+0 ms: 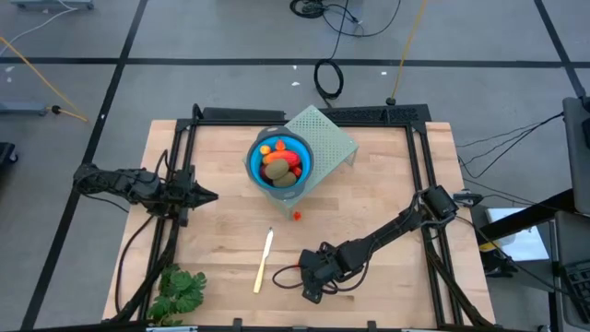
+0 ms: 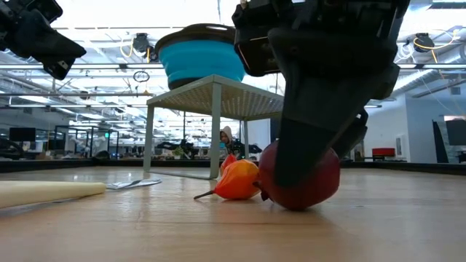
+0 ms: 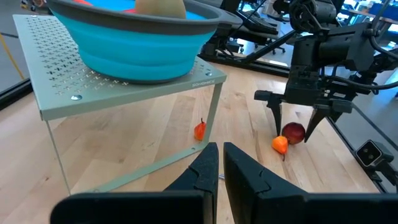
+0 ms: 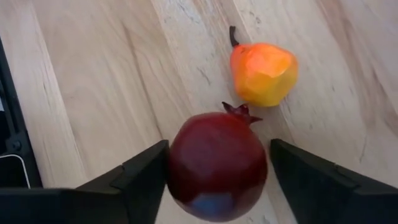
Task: Pick & Place Fruit
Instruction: Put the pomegranate into the blue strainer bowl
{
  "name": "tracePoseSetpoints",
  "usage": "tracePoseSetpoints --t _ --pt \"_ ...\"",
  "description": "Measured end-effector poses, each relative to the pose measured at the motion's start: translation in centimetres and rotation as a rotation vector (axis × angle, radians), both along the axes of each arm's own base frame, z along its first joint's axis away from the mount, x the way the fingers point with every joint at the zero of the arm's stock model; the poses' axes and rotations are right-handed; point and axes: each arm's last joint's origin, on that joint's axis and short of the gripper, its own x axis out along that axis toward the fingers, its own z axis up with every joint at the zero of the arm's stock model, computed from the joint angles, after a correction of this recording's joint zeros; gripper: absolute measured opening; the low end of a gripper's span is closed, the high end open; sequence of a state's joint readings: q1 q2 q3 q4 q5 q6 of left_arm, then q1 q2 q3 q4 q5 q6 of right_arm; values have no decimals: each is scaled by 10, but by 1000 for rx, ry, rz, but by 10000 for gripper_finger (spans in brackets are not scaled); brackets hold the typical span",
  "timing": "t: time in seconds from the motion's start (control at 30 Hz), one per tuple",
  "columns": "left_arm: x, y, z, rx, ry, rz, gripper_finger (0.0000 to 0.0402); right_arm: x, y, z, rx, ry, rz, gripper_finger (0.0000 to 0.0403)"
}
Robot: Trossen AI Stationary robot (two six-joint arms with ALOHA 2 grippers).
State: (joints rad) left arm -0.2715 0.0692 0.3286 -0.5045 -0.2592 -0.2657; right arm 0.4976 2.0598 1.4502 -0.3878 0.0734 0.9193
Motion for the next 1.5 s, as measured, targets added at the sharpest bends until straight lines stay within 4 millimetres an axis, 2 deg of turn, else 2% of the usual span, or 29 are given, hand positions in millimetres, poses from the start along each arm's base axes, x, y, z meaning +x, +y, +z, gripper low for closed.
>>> tracePoseSetpoints --t 0.2,0.43,0.53,0.67,0.87,1.03,1.2,1.4,1.5 --pt "0 0 0 0 0 0 24 0 1 0 30 14 17 202" --pt "0 0 0 0 0 0 24 -3 -1 14 147 50 65 202" --pt "0 0 0 1 0 0 24 -5 -2 31 177 15 72 200" --pt "0 0 0 2 1 0 24 -10 -9 65 208 -70 67 197" --pt "0 0 0 9 1 -2 24 -23 -23 115 161 -248 -19 198" --pt "0 0 0 9 1 -2 24 -34 -44 153 103 -390 -90 198" --pt "0 0 0 9 1 -2 24 -43 -74 185 8 -517 -153 198" --pt "0 0 0 9 1 0 24 -45 -116 209 -93 -620 -173 198" --pt "0 0 0 9 0 1 24 -41 -137 214 -153 -656 -185 198"
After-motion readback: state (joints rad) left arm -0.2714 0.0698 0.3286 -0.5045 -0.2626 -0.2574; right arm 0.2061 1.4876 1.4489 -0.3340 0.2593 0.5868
